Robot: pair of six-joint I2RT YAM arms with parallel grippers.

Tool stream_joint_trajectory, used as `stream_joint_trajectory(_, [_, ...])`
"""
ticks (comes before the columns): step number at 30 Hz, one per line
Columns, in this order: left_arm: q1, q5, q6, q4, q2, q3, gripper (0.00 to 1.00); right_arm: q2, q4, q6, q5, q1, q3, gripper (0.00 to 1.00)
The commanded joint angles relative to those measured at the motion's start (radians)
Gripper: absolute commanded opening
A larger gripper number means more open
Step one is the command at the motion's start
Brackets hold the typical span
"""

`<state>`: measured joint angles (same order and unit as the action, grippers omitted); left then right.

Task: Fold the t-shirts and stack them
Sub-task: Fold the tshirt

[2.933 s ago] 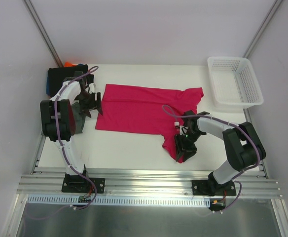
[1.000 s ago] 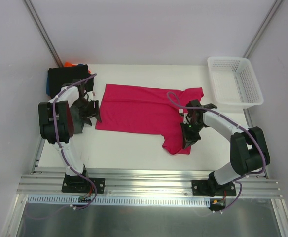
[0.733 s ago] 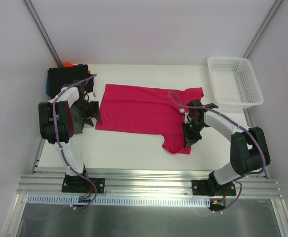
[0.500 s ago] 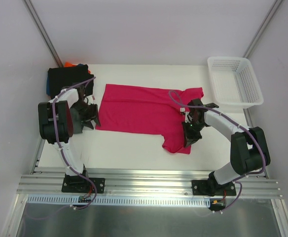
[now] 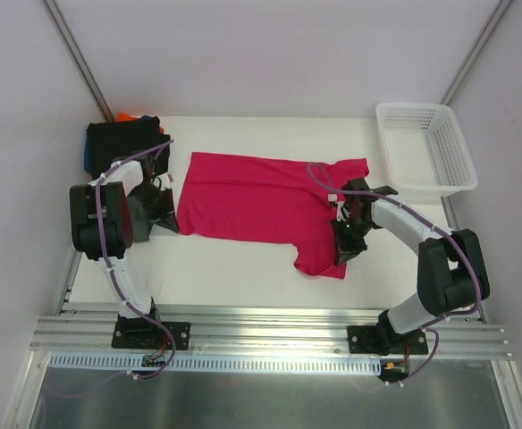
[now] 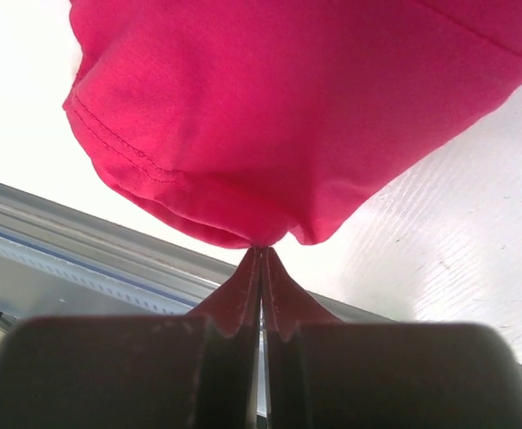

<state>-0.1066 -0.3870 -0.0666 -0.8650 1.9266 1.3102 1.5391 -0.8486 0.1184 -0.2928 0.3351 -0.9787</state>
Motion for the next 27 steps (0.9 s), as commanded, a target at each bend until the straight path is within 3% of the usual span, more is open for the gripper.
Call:
stream_joint_trajectory(1, [-0.005,-0.013,-0.006,-0.029,-0.003,0.021,0.00,-0.016,-0.004,0.021,0.021,-0.018,-0.041,0.01])
stream_joint_trajectory(27, [-0.018,0.011,0.019,-0.074,-0.077,0.153,0.00,-0.077,-0.020,0.049,0.073,-0.229,-0.225,0.01])
